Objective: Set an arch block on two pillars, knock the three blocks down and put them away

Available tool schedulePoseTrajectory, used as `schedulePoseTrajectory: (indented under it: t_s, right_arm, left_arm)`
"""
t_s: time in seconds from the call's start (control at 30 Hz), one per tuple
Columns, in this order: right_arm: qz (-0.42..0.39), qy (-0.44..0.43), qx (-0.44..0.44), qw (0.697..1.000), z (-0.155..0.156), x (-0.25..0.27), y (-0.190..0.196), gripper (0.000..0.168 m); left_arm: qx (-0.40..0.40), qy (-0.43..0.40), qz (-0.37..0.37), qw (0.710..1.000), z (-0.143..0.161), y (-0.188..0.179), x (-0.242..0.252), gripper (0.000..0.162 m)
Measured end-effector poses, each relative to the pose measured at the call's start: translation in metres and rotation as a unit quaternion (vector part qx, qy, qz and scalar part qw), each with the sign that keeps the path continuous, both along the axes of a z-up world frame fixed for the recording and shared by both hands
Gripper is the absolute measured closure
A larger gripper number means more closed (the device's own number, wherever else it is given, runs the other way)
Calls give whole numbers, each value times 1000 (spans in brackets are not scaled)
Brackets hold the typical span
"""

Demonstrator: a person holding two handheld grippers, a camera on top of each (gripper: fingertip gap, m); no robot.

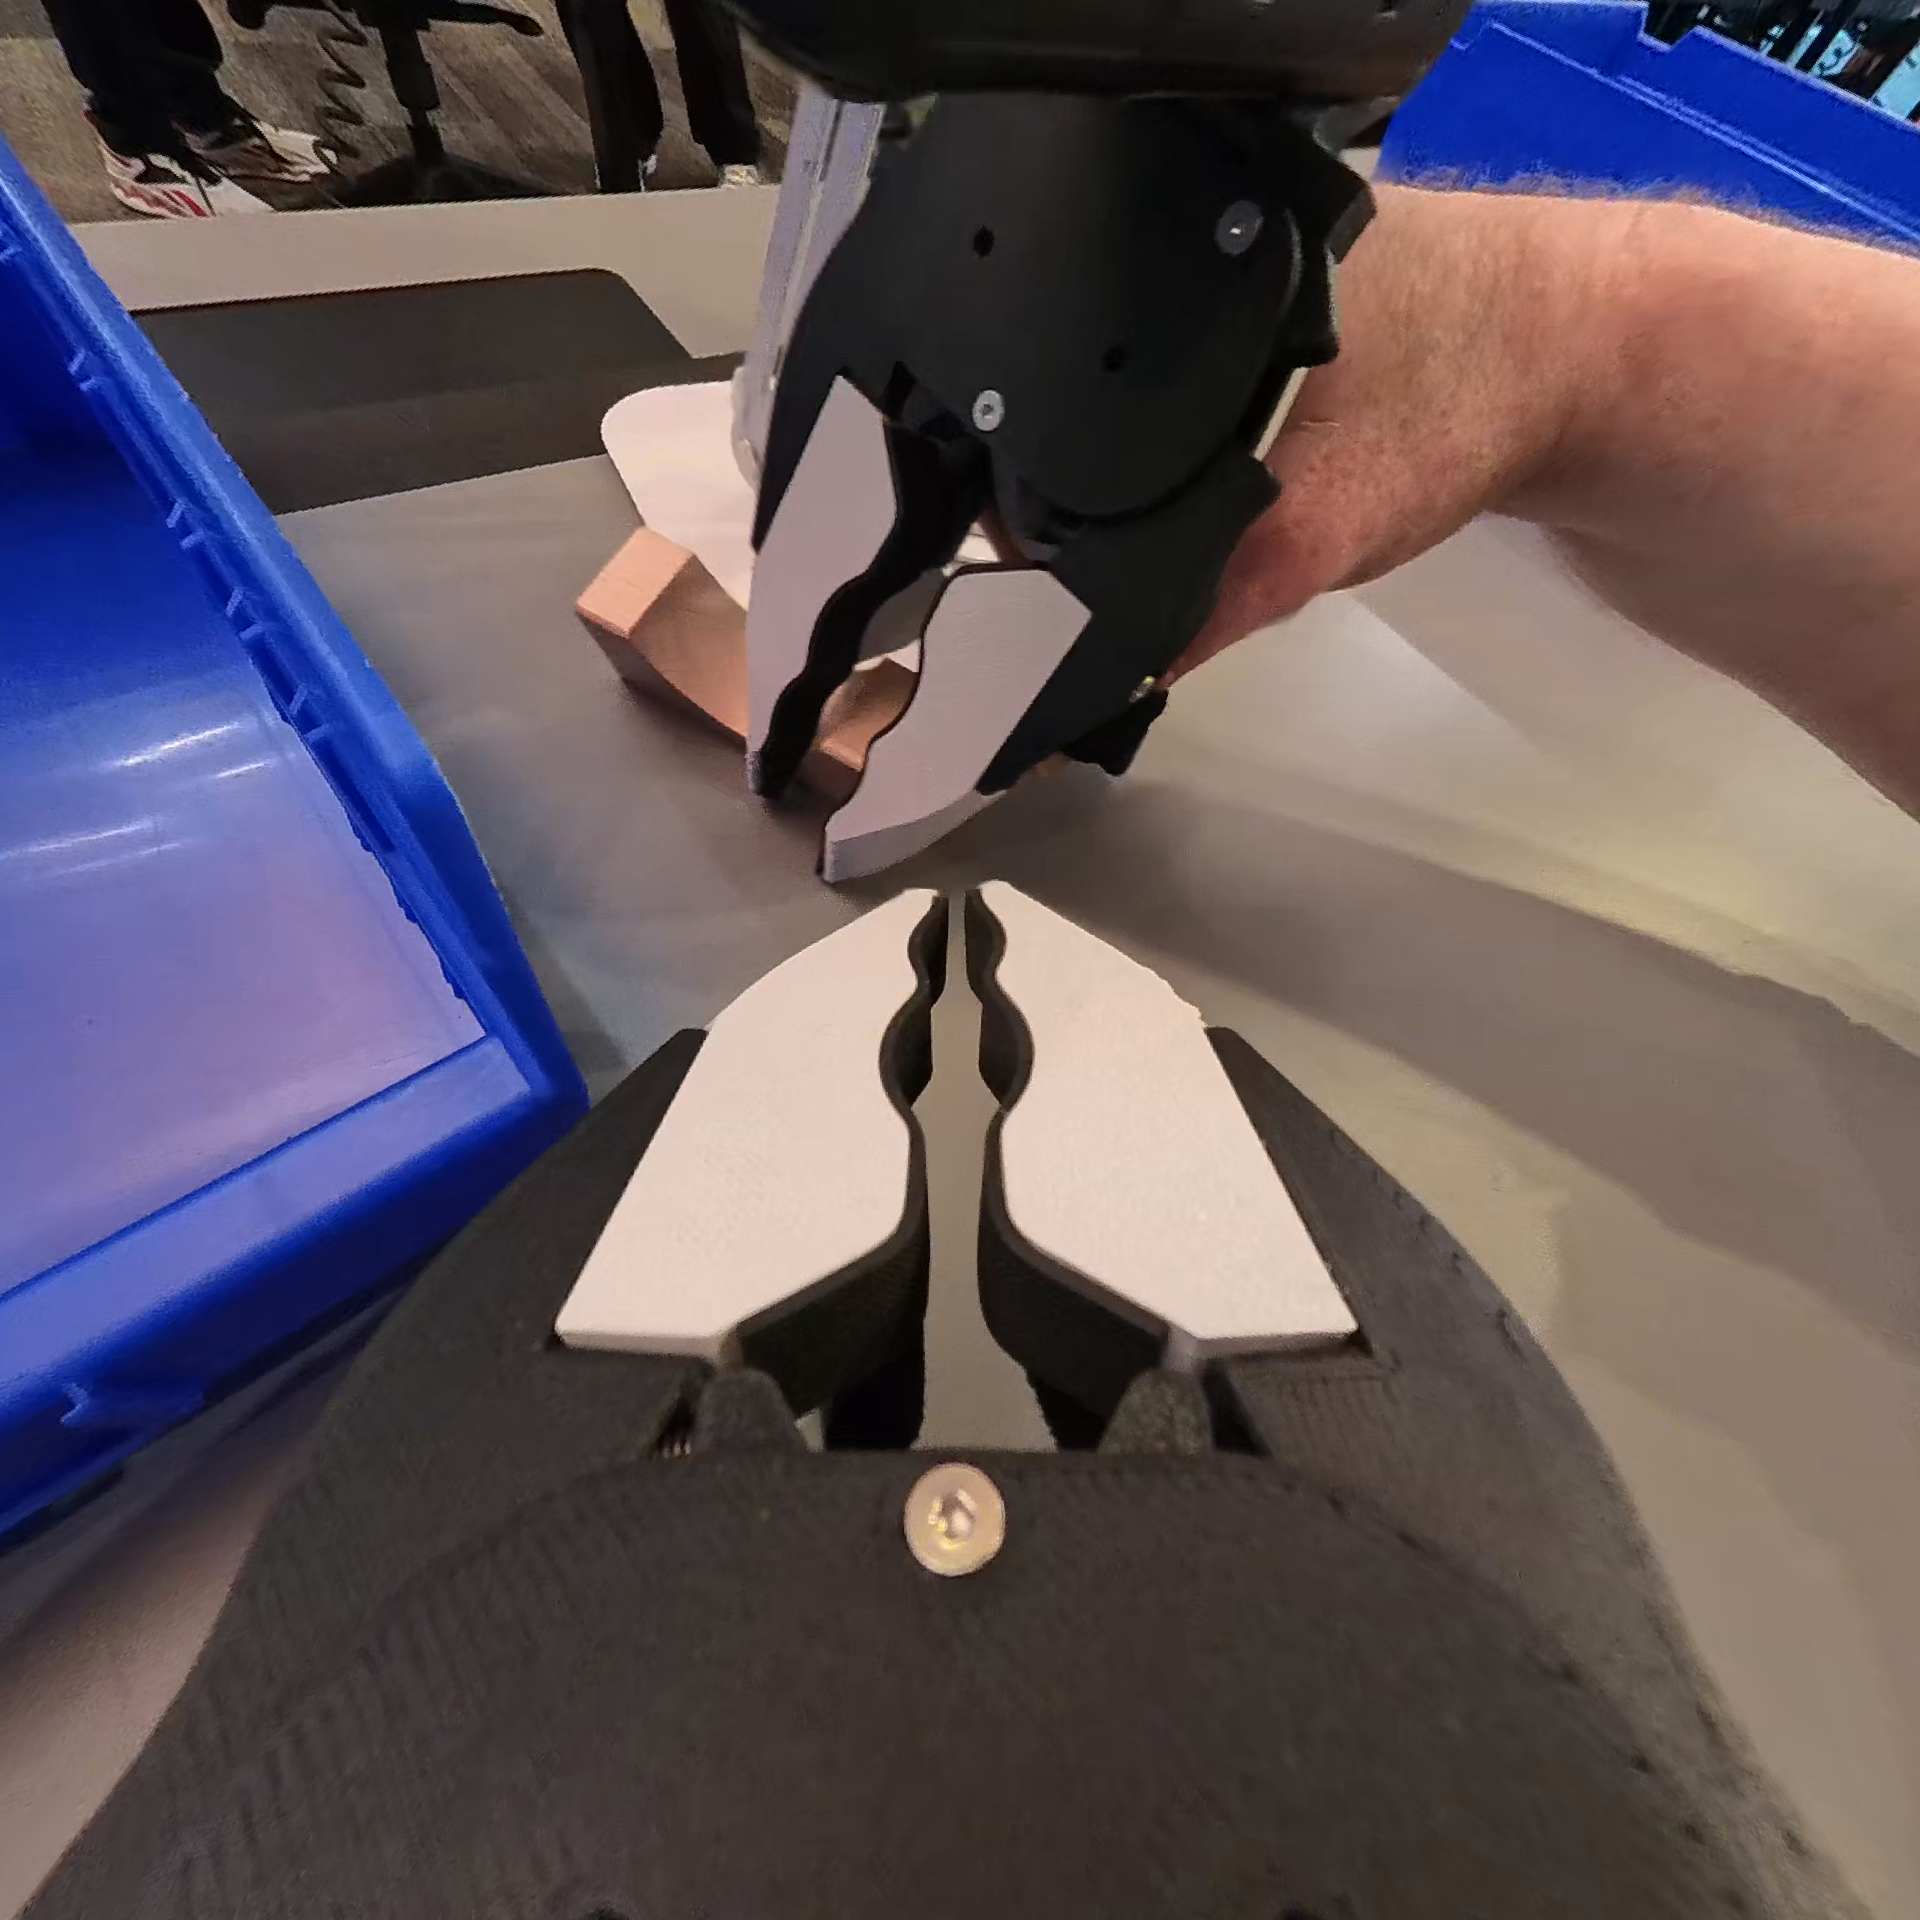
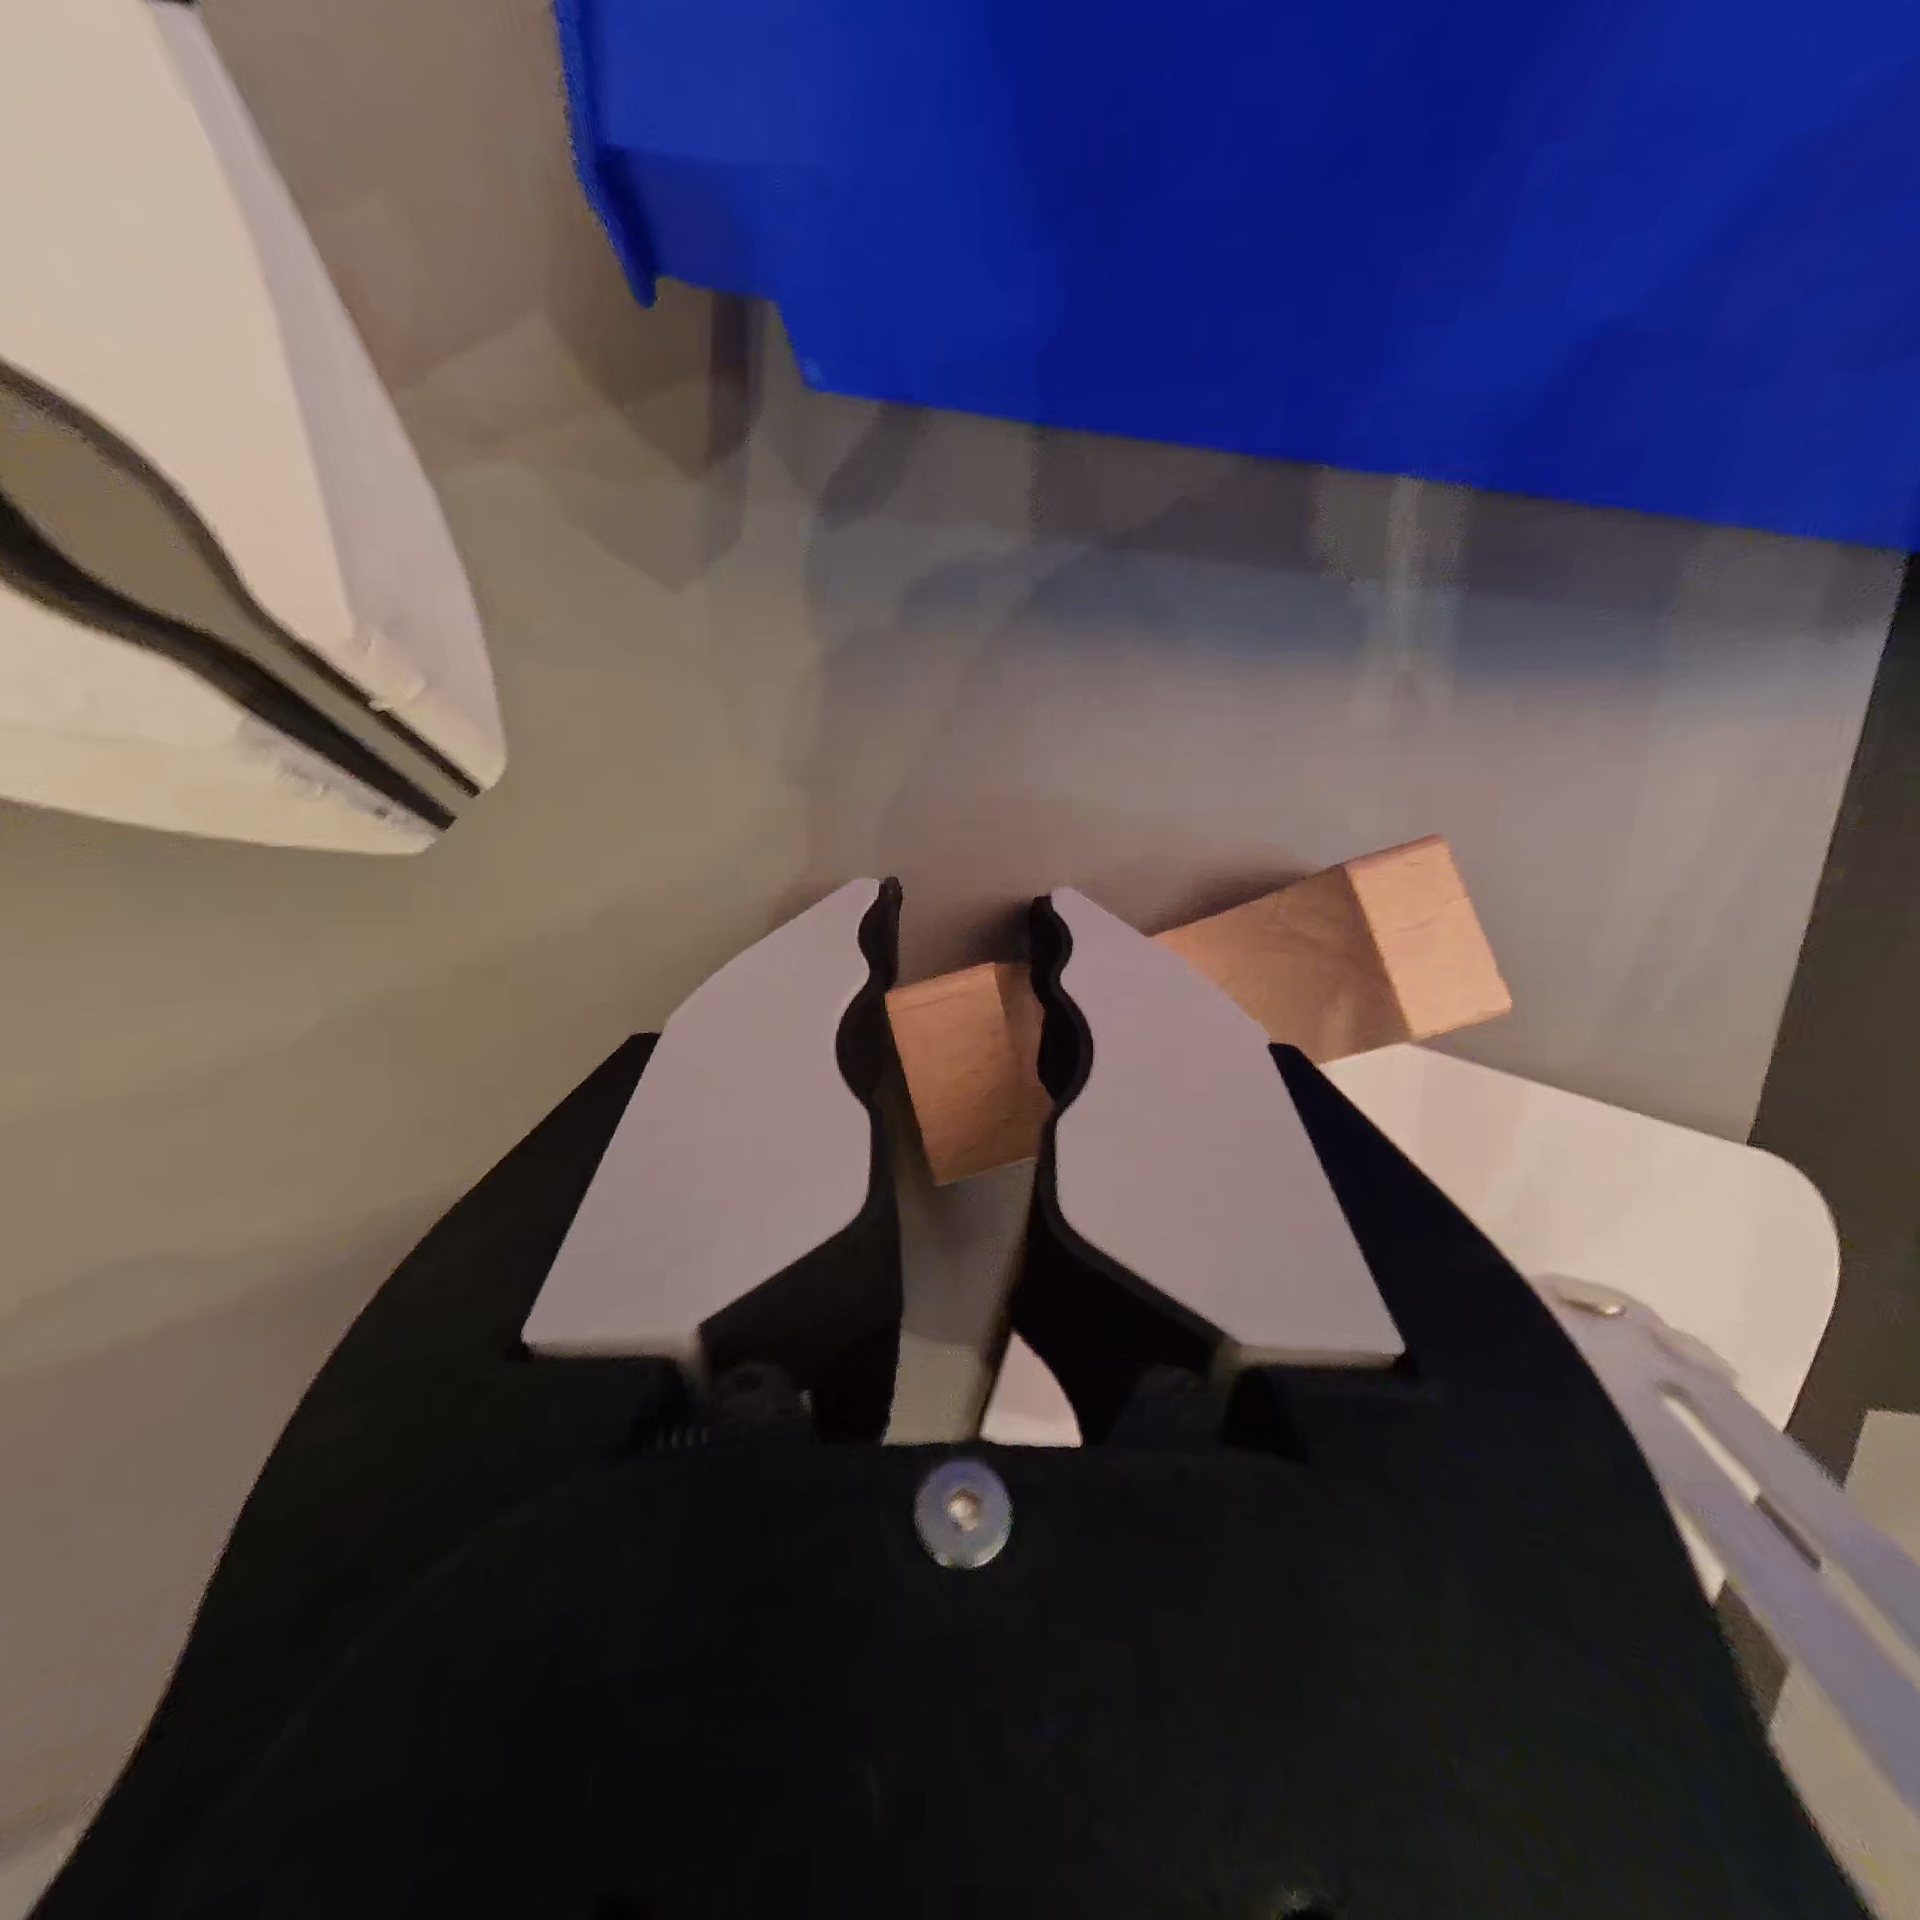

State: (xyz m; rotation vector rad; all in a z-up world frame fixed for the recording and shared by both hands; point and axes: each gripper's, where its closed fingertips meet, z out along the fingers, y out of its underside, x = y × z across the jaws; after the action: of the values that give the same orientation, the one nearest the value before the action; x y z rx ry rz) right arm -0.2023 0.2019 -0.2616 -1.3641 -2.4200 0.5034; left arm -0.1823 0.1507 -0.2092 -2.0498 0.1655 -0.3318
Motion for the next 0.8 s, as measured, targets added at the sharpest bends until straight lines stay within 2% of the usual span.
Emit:
schedulePoseTrajectory:
  t_s: [0.33,0.5,0.8]
  right_arm:
    - [-17,7,19,1000,1,59,-16,146]
    - [-27,24,0,999,1,90,-26,148]
    - [-50,44,-9,998,3,117,-28,149]
  left_arm:
    - [3,2,-7,1000,2,0,4,159]
    - [1,3,-9,1000,1,0,6,159]
    - [-2,7,-7,1000,-2,1,3,159]
